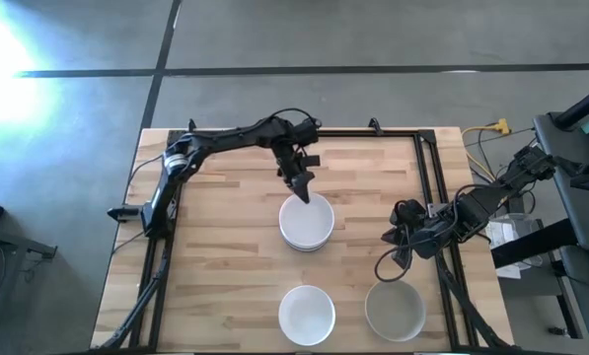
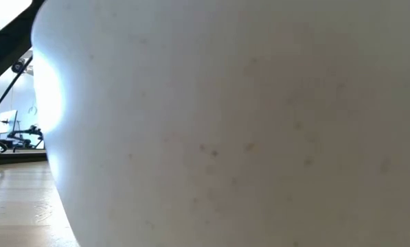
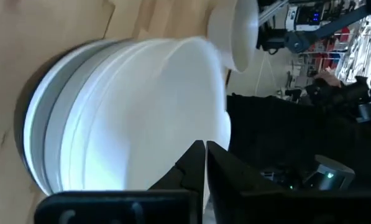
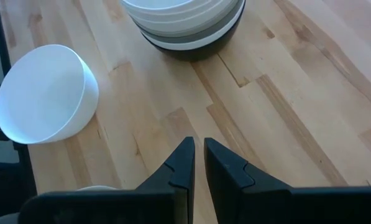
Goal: Nest bowls inside each other
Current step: Stack the light brown bowl on top of the white bowl
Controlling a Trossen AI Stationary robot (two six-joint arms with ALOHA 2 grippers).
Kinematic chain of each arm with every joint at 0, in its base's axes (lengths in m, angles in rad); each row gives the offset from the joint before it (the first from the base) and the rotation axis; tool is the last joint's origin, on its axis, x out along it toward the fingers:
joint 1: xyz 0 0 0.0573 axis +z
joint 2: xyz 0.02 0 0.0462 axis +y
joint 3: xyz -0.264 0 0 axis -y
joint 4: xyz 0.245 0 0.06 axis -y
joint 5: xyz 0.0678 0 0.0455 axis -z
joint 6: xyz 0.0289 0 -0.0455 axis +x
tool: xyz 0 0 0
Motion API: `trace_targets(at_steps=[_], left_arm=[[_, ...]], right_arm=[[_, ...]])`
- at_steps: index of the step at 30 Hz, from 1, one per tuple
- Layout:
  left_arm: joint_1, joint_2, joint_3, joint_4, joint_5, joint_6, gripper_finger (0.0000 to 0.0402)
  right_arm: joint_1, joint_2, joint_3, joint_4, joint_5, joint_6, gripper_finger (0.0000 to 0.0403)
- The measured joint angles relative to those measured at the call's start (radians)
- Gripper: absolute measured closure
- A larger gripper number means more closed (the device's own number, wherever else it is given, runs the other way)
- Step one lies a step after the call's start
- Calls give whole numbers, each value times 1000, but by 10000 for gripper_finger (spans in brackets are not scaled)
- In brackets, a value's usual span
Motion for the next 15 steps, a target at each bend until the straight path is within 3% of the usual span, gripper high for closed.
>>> trace_targets(at_steps=[15], left_arm=[[22,-4,-35,33,-39,-3,402]], right_arm=[[0,0,0,1,-1,-8,371]])
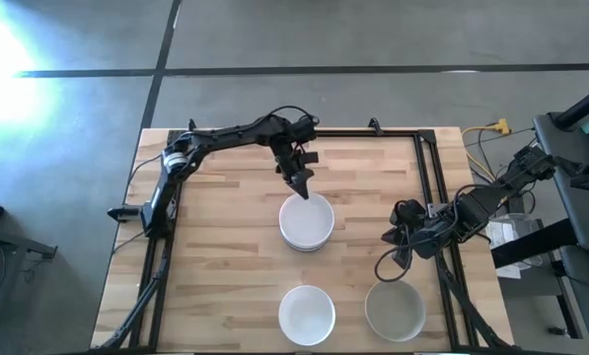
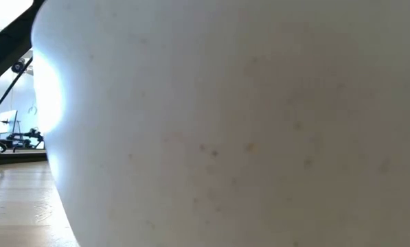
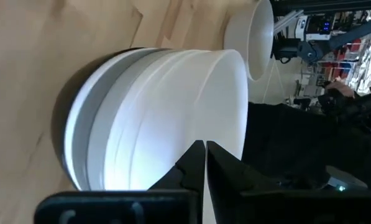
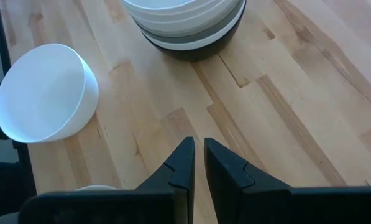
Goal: Nest bowls inside each other
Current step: Stack the light brown bowl on top of the white bowl
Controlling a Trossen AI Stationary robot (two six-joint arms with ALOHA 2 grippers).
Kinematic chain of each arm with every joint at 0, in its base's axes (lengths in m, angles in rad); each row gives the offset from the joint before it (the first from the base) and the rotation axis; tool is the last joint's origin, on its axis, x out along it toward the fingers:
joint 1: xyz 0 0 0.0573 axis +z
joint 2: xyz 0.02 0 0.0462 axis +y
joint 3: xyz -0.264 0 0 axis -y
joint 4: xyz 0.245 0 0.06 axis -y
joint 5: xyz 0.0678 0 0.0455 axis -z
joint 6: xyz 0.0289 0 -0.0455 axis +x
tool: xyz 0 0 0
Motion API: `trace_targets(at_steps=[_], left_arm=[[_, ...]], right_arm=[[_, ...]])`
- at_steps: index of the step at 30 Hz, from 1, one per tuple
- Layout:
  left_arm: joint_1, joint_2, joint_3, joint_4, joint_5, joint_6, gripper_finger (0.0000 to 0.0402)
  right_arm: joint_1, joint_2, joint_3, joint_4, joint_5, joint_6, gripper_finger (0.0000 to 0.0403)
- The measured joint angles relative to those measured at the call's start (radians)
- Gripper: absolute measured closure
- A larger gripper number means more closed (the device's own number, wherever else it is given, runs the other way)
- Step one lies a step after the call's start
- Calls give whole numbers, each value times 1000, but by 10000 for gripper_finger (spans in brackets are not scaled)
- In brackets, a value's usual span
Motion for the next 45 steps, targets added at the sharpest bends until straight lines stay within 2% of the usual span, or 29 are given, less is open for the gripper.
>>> trace_targets(at_steps=[20,24,31,35,40,45], left_arm=[[37,-31,10,-11,-26,0,401],[37,-128,1,-17,-52,0,401],[2,-356,-50,-9,-239,5,401],[-49,-481,-78,-6,-265,57,401],[-136,-636,-152,8,-319,90,401],[-200,-774,-280,100,-402,75,401]], right_arm=[[0,0,0,0,0,-2,371],[0,0,0,3,-5,11,371],[-1,0,0,34,3,-7,371],[-3,0,0,99,64,-57,371],[-24,0,0,311,202,-185,371],[-90,0,0,652,337,-402,371]])
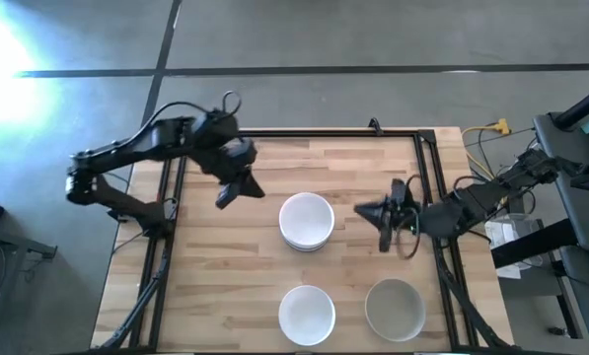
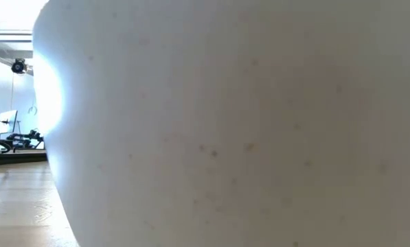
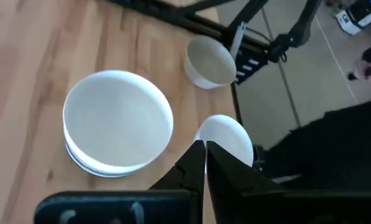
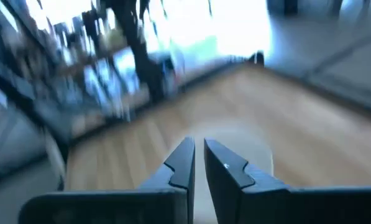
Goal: Nest bowls inside each other
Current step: Stack the light brown bowl on top of the white bowl
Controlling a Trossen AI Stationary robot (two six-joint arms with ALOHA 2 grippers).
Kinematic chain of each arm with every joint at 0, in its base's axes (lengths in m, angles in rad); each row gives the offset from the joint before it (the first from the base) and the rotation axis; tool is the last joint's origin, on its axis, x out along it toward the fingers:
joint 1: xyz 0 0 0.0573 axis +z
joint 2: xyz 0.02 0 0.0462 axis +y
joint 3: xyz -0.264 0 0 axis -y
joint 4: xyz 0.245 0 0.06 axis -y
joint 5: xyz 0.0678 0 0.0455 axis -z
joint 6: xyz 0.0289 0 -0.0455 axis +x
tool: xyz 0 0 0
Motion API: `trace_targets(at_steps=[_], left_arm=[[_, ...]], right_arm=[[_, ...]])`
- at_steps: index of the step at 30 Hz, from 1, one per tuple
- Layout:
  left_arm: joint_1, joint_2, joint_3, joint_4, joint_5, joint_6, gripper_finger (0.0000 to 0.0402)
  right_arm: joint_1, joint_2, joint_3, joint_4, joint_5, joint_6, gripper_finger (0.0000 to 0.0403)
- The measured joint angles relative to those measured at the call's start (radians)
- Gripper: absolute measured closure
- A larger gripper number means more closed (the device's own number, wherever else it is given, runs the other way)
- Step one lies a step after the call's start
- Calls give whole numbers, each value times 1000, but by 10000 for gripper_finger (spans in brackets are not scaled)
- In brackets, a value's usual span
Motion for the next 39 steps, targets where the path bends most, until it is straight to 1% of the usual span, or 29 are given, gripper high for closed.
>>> trace_targets(at_steps=[3,5,8,11,14,18,21,24,28,30,32,35,37,39], left_arm=[[-16,-74,-90,91,-40,-44,401],[-18,-116,-152,171,-52,-74,401],[-21,-176,-237,315,-59,-95,401],[-40,-258,-308,454,-85,-101,401],[-74,-350,-379,536,-192,-106,401],[-136,-465,-487,629,-349,-162,402],[-193,-536,-581,717,-394,-228,402],[-262,-580,-675,802,-457,-292,402],[-383,-592,-768,926,-612,-312,402],[-445,-576,-794,980,-694,-312,402],[-504,-550,-808,998,-756,-315,402],[-577,-501,-816,976,-817,-337,402],[-609,-468,-817,957,-826,-337,402],[-622,-438,-817,932,-833,-337,402]], right_arm=[[-66,0,0,199,12,-112,371],[-109,0,1,287,7,-150,371],[-149,-9,2,299,-15,-153,371],[-157,-29,16,212,-94,-102,371],[-153,-46,42,48,-118,-10,371],[-155,-53,92,-159,-180,75,371],[-154,-49,133,-271,-217,103,371],[-155,-36,178,-378,-248,108,371],[-160,-15,227,-501,-254,126,371],[-167,-5,240,-550,-266,171,371],[-171,6,242,-588,-296,218,371],[-170,21,231,-628,-414,239,371],[-170,37,224,-660,-495,239,371],[-170,54,217,-697,-549,239,371]])
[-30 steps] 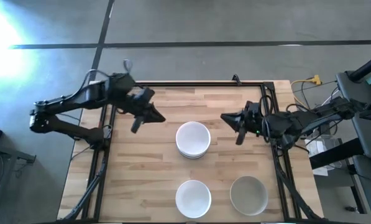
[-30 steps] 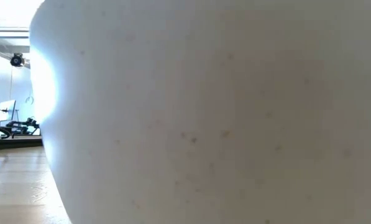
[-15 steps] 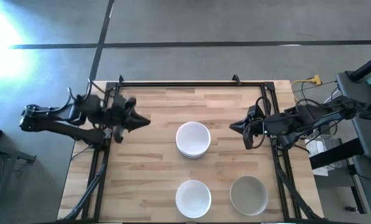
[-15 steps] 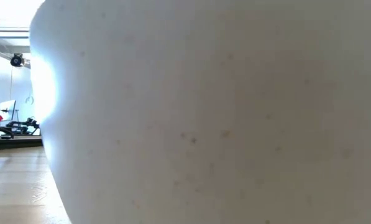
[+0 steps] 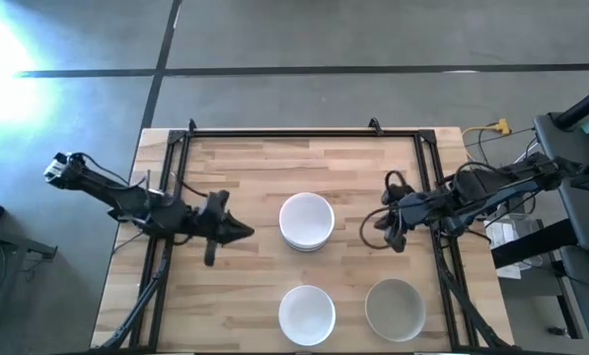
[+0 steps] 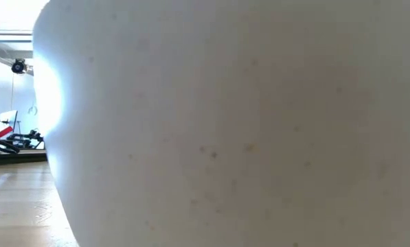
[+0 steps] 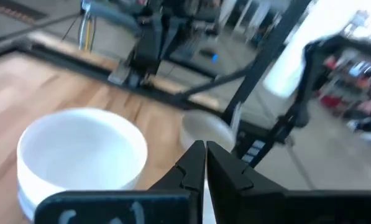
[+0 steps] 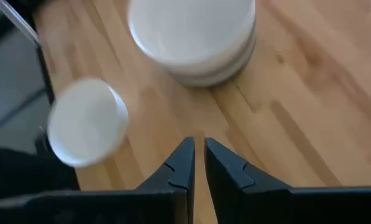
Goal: Nest bowls inside each other
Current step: Stack the light brown bowl on top of the white bowl
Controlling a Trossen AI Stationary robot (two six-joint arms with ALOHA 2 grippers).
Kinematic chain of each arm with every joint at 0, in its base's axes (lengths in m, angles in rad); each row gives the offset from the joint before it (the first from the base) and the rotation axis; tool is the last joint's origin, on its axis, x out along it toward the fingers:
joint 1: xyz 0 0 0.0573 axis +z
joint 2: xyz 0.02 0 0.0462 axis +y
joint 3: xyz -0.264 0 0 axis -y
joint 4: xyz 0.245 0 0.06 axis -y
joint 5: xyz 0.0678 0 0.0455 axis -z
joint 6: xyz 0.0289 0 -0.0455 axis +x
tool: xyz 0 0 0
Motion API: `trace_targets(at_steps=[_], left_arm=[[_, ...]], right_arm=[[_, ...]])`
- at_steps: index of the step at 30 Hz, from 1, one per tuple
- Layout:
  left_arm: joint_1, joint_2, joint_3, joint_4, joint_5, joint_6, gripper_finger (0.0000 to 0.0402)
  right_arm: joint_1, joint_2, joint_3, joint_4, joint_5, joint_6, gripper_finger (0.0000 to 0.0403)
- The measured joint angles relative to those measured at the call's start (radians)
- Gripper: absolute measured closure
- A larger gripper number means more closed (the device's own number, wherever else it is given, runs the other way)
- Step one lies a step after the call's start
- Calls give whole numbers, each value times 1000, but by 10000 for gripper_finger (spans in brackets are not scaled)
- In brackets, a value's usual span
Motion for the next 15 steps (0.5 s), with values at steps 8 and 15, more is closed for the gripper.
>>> trace_targets(at_steps=[8,15], left_arm=[[1,81,5,11,12,-1,402],[1,97,6,31,73,-1,402]], right_arm=[[9,25,-62,-69,-199,-31,371],[86,26,-147,-59,-272,-8,339]])
